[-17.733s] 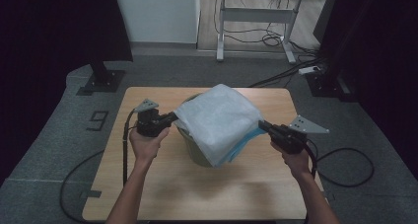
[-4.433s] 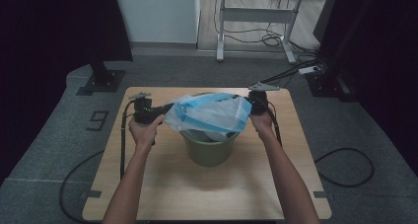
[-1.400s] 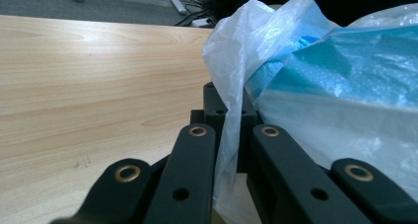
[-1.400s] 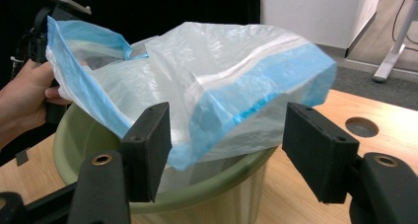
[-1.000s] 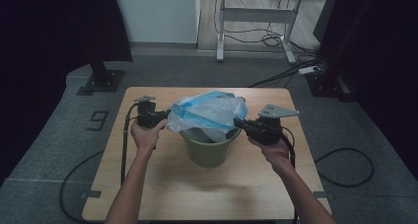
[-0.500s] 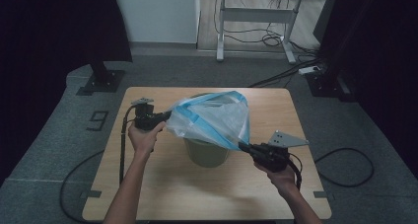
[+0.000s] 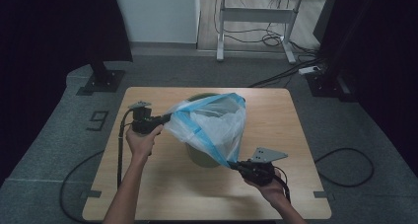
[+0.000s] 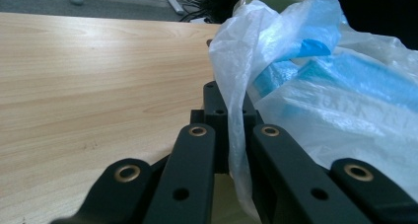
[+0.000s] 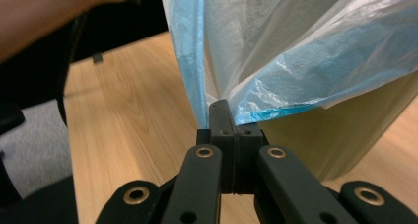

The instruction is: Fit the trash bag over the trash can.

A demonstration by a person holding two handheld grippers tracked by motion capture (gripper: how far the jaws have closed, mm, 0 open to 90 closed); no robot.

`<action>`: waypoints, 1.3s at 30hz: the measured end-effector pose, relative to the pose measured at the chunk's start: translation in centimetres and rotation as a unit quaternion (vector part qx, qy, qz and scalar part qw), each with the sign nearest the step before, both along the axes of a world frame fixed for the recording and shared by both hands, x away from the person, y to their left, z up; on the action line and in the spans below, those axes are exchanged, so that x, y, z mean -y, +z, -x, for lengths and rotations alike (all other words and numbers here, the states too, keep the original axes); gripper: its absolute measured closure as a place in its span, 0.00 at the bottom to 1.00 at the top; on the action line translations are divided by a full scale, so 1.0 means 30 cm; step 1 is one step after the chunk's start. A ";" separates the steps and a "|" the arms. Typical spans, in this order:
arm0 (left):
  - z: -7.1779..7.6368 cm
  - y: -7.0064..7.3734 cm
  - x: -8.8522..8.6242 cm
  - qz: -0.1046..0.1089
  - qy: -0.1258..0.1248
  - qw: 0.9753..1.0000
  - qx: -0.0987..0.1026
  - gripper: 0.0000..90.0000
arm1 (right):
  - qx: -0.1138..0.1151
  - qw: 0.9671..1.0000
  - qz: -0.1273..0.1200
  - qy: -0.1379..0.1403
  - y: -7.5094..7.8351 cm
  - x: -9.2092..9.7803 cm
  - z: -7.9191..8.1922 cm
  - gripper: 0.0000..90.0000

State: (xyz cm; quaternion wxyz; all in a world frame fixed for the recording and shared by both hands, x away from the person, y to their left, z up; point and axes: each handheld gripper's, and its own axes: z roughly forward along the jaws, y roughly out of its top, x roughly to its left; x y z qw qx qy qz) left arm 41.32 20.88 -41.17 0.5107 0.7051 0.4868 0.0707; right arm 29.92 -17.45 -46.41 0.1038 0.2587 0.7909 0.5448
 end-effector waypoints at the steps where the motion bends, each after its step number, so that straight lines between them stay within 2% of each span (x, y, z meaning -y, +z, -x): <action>1: 0.000 -0.002 -0.002 0.000 0.000 1.000 0.000 0.99 | -0.002 1.000 0.007 0.001 -0.011 -0.006 -0.003 0.99; 4: 0.002 -0.009 -0.010 -0.002 0.000 1.000 -0.003 0.99 | -0.011 0.999 0.032 0.002 -0.046 -0.025 -0.013 0.99; 8: -0.005 -0.020 -0.020 -0.004 0.002 1.000 -0.013 0.99 | -0.027 0.999 0.046 -0.003 -0.093 -0.036 -0.035 0.99; 11: -0.016 -0.025 -0.019 -0.009 0.004 1.000 -0.018 0.99 | -0.040 0.998 0.051 -0.014 -0.125 -0.027 -0.061 0.99; 15: -0.021 -0.027 -0.012 -0.011 0.003 1.000 -0.018 0.99 | -0.053 0.997 0.045 -0.021 -0.138 -0.003 -0.077 0.98; 16: -0.021 -0.027 -0.010 -0.013 0.001 1.000 -0.018 0.99 | -0.054 0.997 0.042 -0.021 -0.137 0.008 -0.077 0.94; 18: -0.023 -0.026 -0.009 -0.013 0.002 1.000 -0.017 0.99 | -0.048 0.998 0.034 -0.035 -0.126 0.032 -0.069 0.75; 19: -0.024 -0.026 -0.009 -0.013 0.002 1.000 -0.016 0.99 | -0.042 0.997 0.031 -0.049 -0.116 0.054 -0.061 0.65; 20: -0.025 -0.025 -0.011 -0.013 0.002 1.000 -0.016 0.99 | -0.033 0.997 0.031 -0.062 -0.106 0.074 -0.054 0.59; 22: -0.026 -0.022 -0.012 -0.012 0.005 1.000 -0.015 0.99 | -0.016 0.995 0.034 -0.089 -0.086 0.111 -0.046 0.52; 25: -0.027 -0.017 -0.011 -0.015 0.004 1.000 -0.013 0.99 | -0.003 0.992 0.020 -0.128 -0.037 0.182 -0.055 0.48; 27: -0.027 -0.014 -0.010 -0.015 0.005 1.000 -0.011 0.99 | 0.008 0.989 0.009 -0.145 0.015 0.225 -0.076 0.47; 30: -0.028 -0.010 -0.008 -0.013 0.006 1.000 -0.010 0.99 | 0.019 0.988 -0.004 -0.153 0.082 0.257 -0.113 0.45; 33: -0.032 -0.008 -0.005 -0.011 0.007 1.000 -0.009 0.99 | 0.018 0.987 -0.015 -0.161 0.142 0.274 -0.165 0.45; 39: -0.040 -0.002 0.000 -0.017 0.005 1.000 -0.010 0.99 | 0.038 0.986 -0.017 -0.163 0.236 0.242 -0.243 0.44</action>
